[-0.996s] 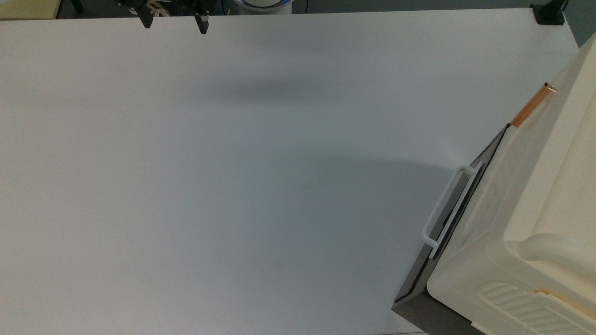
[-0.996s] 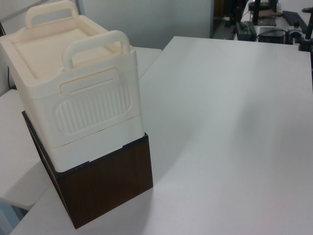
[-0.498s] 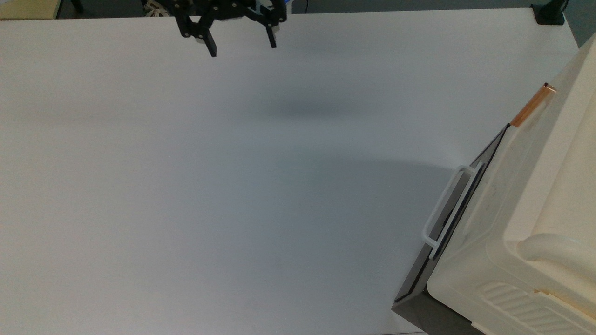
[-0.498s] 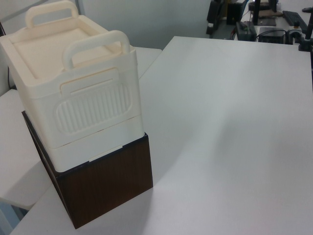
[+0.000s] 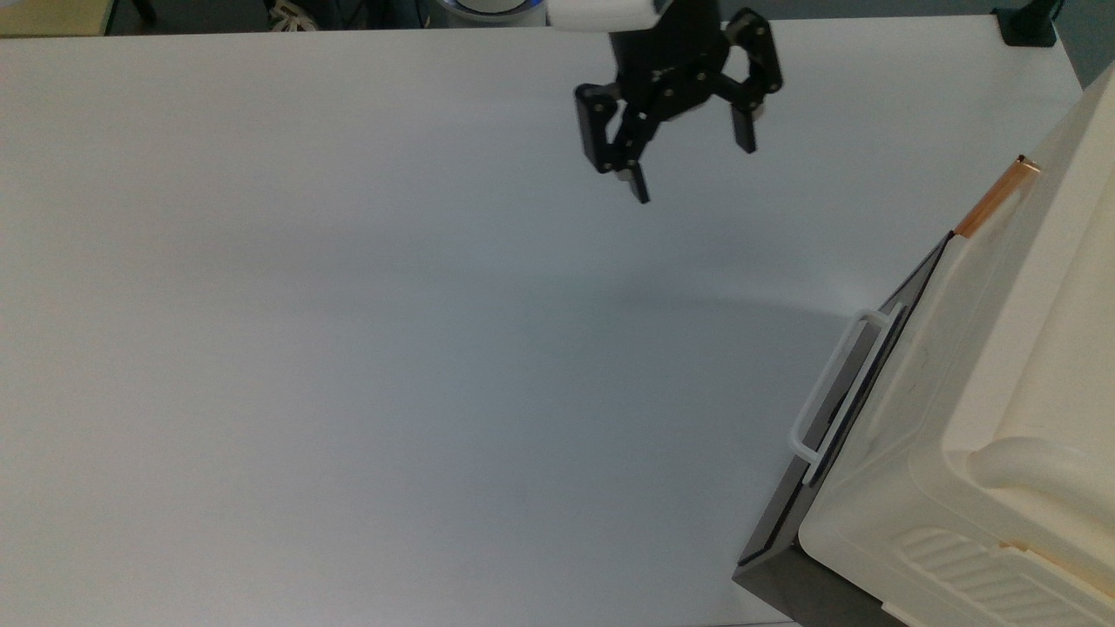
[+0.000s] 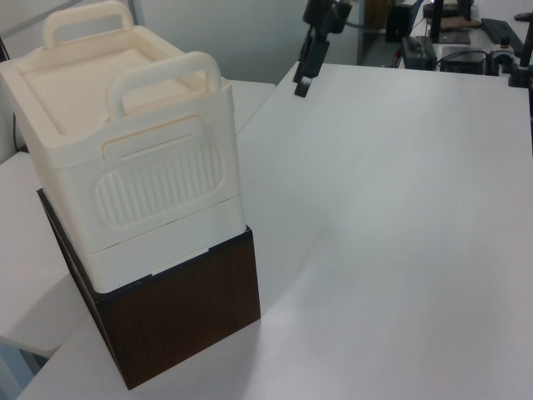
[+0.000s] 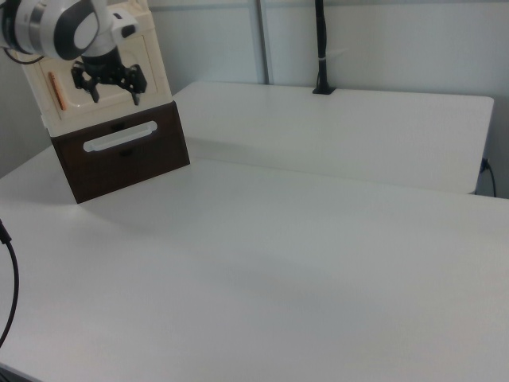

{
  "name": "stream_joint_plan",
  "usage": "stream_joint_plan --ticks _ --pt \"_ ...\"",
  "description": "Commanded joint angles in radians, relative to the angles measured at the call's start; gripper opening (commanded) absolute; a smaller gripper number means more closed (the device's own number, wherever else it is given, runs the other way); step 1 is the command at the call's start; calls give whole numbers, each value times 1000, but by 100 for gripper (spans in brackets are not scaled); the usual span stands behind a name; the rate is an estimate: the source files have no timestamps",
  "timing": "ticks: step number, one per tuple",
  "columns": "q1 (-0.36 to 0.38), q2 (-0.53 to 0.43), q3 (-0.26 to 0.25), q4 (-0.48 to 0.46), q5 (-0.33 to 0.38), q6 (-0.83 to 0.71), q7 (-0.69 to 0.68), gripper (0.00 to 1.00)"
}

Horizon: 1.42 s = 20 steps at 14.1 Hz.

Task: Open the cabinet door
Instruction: 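Move the gripper toward the orange handle on the cream door and grasp it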

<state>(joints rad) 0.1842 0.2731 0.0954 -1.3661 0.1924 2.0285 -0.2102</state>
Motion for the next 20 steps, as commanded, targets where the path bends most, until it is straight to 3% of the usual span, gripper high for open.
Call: stream_joint_plan --ticks 1,2,5,7,9,13,15,20 --pt "150 41 -52 64 -30 93 -23 100" --pt "203 52 -74 82 -36 94 -21 100" --pt "288 98 -71 87 -56 127 -20 95" --pt "320 107 -65 85 -111 170 -18 90" --pt "354 116 -72 85 -133 214 -18 72" --pt "380 184 -106 159 -165 274 -12 57" --pt "402 196 -140 177 -166 282 -12 56" --pt "405 204 -154 182 -172 371 -17 58"
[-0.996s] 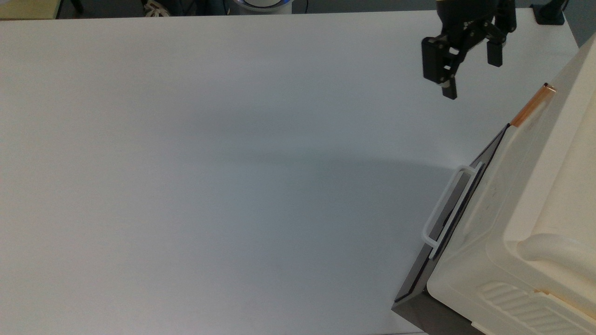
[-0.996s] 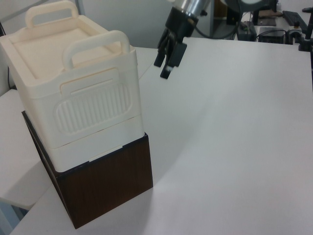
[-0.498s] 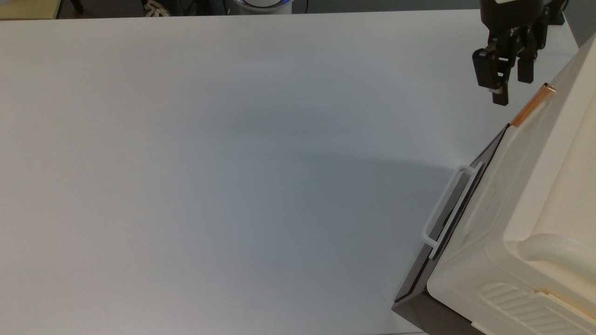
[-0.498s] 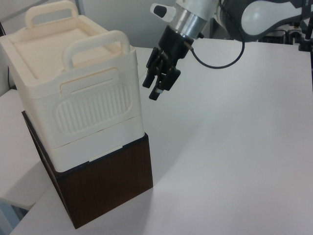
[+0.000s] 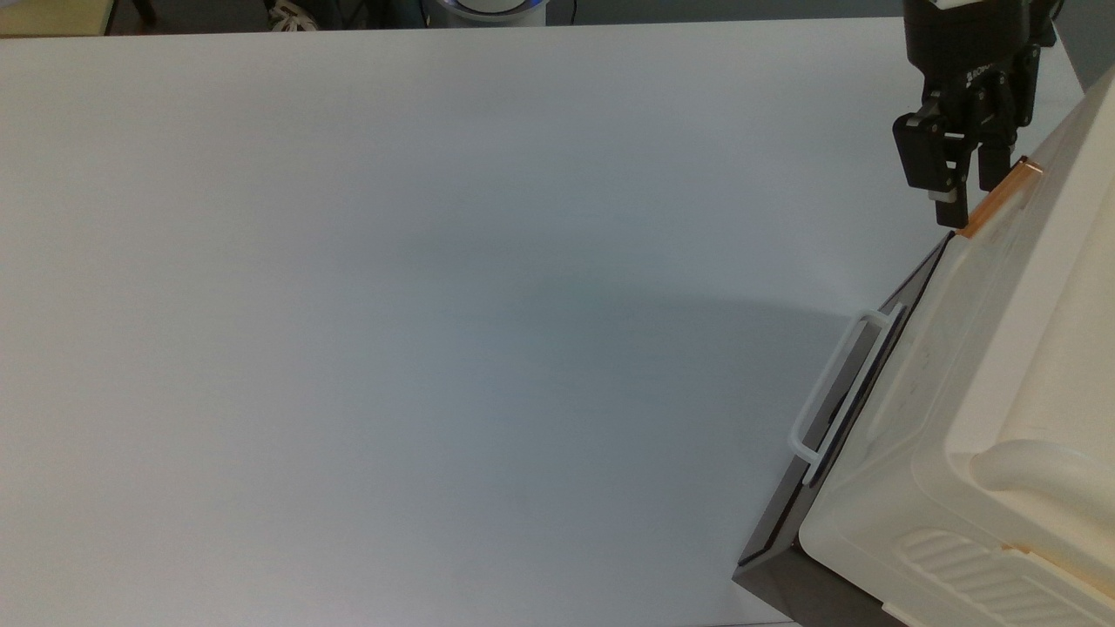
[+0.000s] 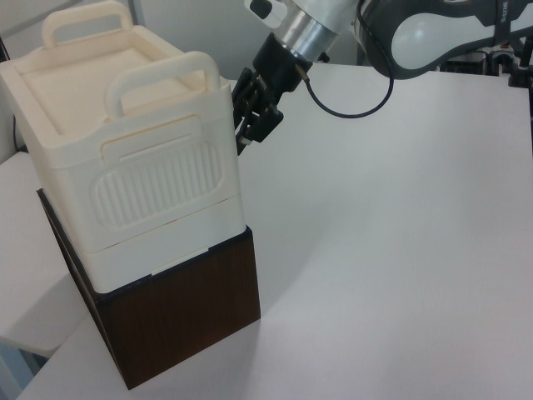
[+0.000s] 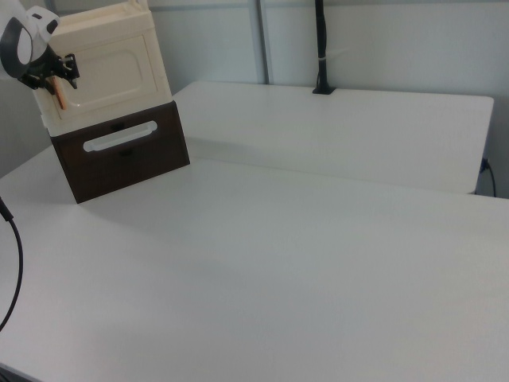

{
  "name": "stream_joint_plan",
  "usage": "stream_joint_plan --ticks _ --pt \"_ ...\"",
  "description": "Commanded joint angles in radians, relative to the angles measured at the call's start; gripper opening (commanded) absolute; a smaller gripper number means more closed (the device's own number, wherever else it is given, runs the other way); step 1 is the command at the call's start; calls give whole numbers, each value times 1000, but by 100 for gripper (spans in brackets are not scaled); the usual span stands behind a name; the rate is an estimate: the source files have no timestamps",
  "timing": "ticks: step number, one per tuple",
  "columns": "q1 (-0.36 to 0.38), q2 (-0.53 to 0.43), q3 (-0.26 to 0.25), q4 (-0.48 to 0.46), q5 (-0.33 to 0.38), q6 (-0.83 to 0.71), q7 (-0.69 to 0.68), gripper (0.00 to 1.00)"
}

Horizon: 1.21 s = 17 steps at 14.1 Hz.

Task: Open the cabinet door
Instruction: 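Move the gripper toward the orange handle on the cream door and grasp it, then pull the orange handle outward, swinging the cream door open on its hinge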

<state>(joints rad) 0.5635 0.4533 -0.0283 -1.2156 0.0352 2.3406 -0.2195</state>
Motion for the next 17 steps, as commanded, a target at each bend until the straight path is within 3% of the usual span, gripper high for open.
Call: stream_joint_plan --ticks 1,3,5,6,7,12,17 --pt "29 25 -30 31 -15 60 -8 58" --pt "42 28 -32 30 -15 62 -4 57" --pt "53 27 -32 28 -15 57 -3 32" --pt "56 25 -30 25 -15 52 6 10" --pt "56 25 -30 24 -15 52 29 0" --pt "58 13 -24 1 -64 52 91 0" --pt "55 -56 -18 -65 -60 -1 135 0"
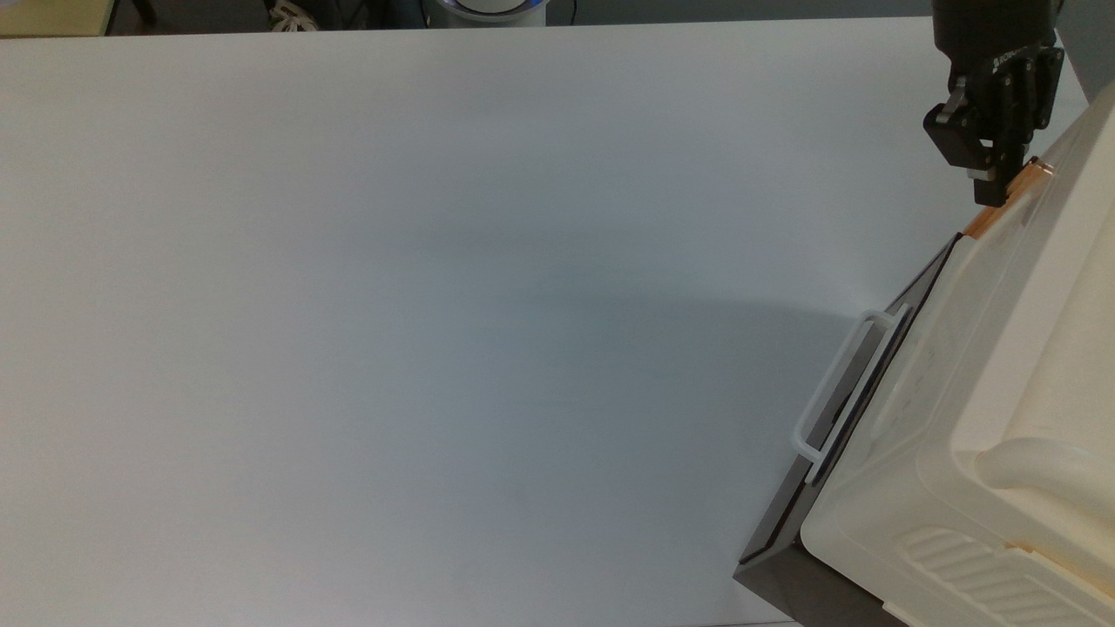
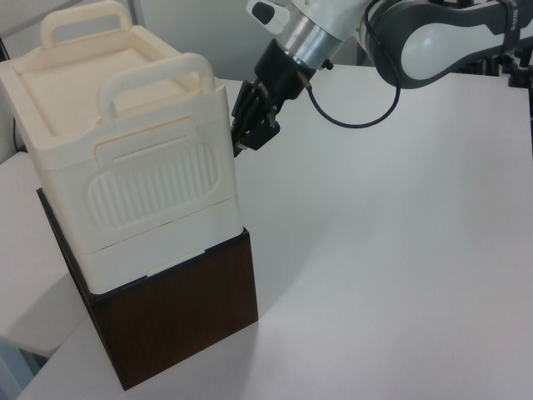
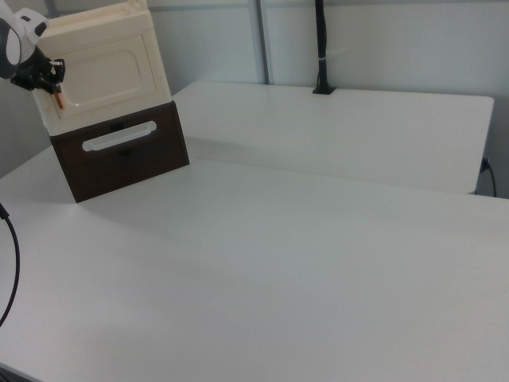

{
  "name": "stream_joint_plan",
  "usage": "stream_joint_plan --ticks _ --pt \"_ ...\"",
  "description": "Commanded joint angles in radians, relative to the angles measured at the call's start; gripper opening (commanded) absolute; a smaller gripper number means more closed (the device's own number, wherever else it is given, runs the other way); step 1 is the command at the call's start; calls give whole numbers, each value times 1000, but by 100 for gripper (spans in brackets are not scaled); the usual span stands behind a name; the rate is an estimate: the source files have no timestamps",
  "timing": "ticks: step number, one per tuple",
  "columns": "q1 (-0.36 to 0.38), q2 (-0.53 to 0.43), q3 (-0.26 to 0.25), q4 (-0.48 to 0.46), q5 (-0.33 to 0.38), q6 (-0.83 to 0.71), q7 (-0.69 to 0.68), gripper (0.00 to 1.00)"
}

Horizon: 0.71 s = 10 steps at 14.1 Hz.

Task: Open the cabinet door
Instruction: 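Pull the orange handle outward, swinging the cream door open on its hinge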

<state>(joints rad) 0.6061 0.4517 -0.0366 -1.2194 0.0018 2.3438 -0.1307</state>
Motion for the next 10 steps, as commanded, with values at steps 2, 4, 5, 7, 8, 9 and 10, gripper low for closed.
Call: stream_joint_plan --ticks 2,4,5,7,8,9,10 --pt "6 -96 -6 -104 -23 -44 46 0" --pt "-9 -152 -6 -141 -22 -121 46 0" --pt "-23 -165 -5 -141 -20 -167 46 0" --pt "-72 -194 20 -141 -19 -278 49 0" --pt "-103 -197 24 -146 -19 -337 49 0" --pt "-138 -199 26 -163 -19 -374 49 8" --pt "-167 -209 35 -179 -19 -382 49 16"
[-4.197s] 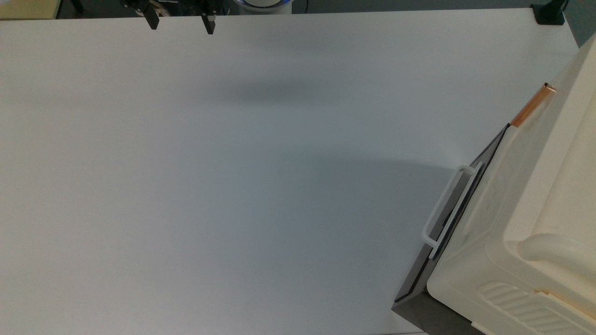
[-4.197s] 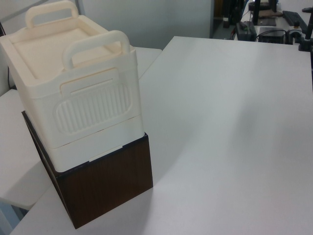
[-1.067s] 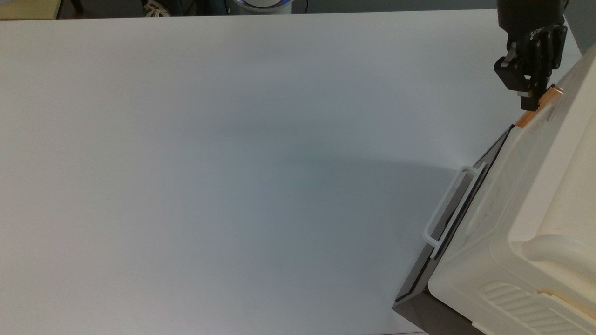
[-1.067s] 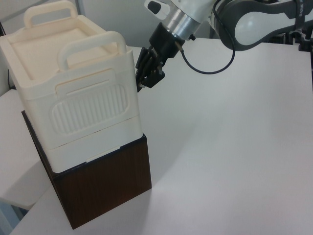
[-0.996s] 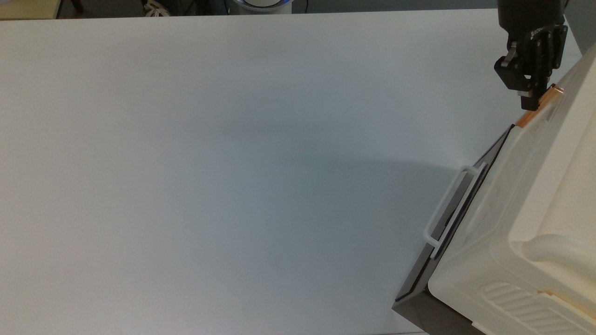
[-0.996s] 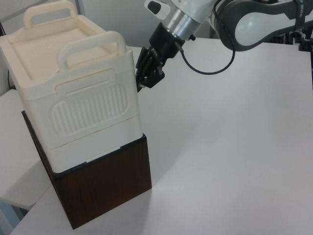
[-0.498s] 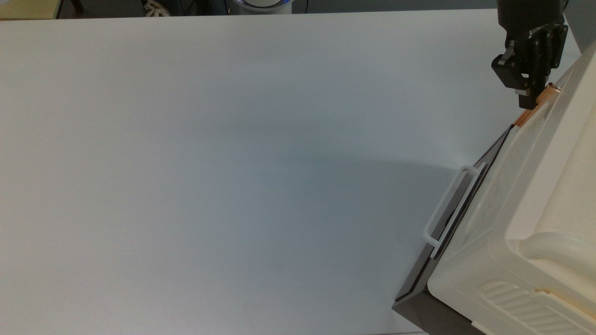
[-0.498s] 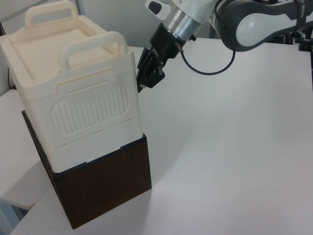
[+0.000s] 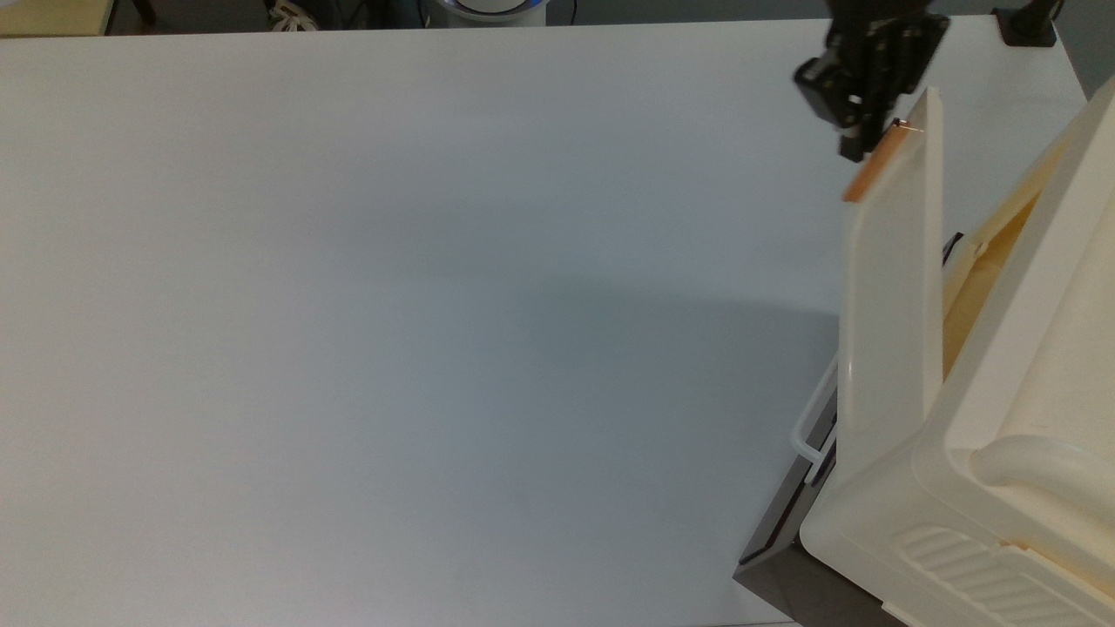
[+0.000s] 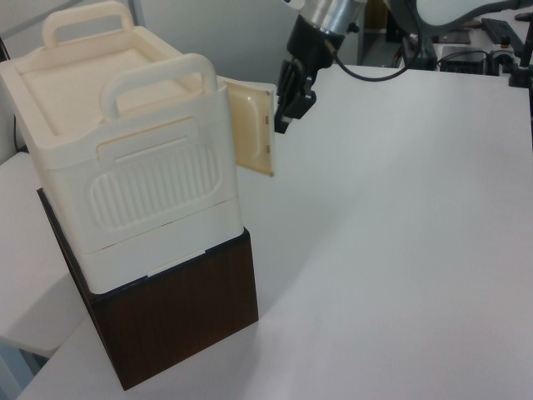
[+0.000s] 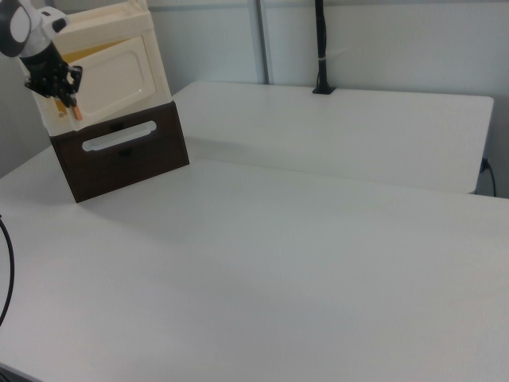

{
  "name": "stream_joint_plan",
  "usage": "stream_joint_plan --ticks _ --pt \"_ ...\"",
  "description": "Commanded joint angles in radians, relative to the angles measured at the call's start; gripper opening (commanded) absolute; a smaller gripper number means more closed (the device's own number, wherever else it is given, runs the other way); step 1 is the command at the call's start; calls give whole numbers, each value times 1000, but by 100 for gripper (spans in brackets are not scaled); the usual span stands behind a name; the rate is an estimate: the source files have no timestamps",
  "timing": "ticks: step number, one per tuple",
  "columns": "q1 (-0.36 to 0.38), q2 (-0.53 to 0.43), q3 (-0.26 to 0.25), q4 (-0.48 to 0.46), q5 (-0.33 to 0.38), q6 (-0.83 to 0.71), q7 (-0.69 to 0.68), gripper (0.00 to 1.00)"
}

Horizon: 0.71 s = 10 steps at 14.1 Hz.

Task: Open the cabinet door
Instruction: 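Pull the orange handle outward, swinging the cream door open on its hinge, then release the handle and withdraw the gripper away from the open door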

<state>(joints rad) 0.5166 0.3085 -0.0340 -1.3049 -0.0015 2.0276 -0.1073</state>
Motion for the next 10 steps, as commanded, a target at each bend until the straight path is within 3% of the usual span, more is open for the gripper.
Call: stream_joint_plan --ticks 1,2,4,5,6,10 --pt "-134 -93 46 -126 -15 -75 26 31" --pt "-164 -115 46 -146 -15 -93 21 42" --pt "-228 -138 45 -155 -17 -142 17 55" --pt "-266 -140 45 -155 -20 -167 24 71" --pt "-314 -143 43 -155 -29 -202 26 100" --pt "-455 -147 40 -169 -69 -270 26 100"
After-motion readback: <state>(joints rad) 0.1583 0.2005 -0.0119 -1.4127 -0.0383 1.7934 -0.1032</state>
